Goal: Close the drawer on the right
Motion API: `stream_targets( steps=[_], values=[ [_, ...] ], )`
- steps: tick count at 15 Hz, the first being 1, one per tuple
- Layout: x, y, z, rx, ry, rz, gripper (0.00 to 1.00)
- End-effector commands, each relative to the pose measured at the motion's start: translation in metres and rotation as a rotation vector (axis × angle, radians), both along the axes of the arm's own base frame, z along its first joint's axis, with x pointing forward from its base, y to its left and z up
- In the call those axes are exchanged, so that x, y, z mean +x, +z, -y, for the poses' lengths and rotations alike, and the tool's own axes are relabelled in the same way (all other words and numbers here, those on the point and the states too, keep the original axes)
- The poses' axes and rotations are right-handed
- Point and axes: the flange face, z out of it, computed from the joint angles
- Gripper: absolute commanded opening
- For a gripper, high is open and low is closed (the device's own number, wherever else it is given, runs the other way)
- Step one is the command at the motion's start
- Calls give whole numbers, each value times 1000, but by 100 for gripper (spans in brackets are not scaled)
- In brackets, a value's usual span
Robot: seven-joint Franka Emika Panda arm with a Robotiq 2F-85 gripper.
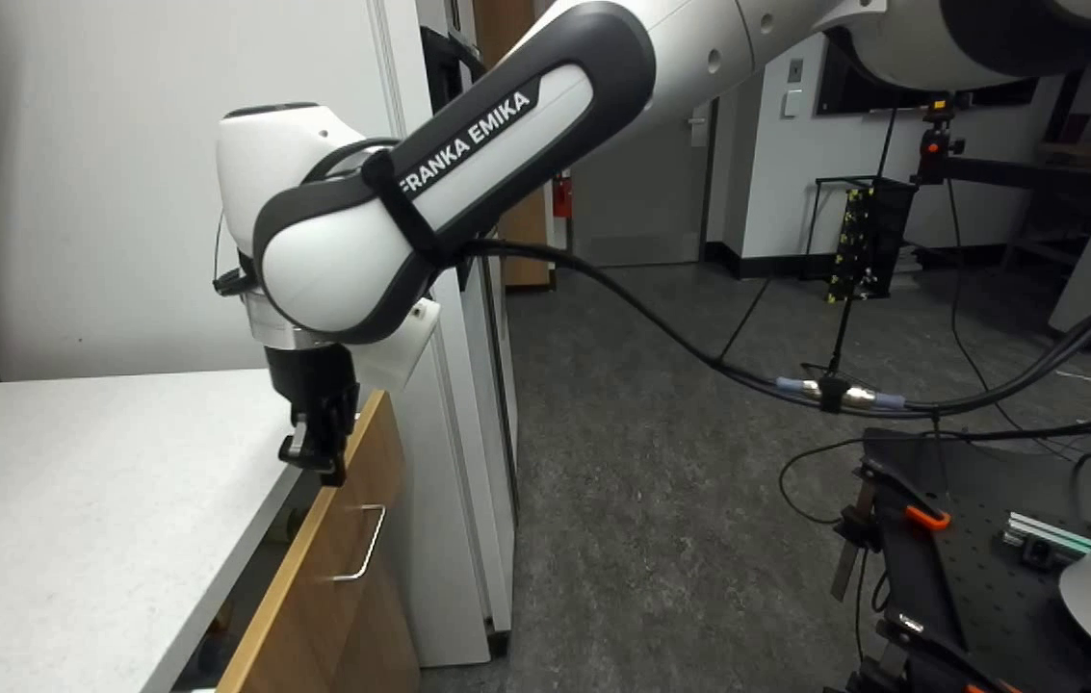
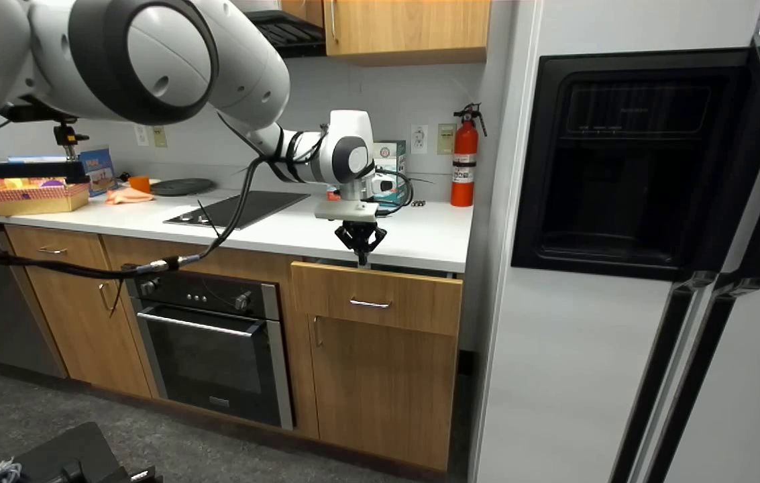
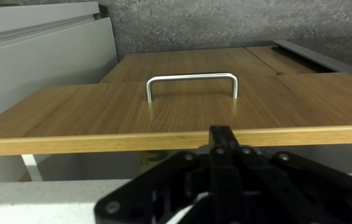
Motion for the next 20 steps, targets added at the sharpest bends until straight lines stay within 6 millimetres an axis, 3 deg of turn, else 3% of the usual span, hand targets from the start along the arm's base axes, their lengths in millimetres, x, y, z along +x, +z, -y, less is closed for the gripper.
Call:
stream_targets(
  steps=[1,4,11,20],
  values=[
    [11,-24,-7,31,-12,41,0],
    [13,-37,-14,48,-25,90,0],
    [14,-37,-27,78,-52,196,0],
    [10,22,-31,75,-10,159,0]
  ],
)
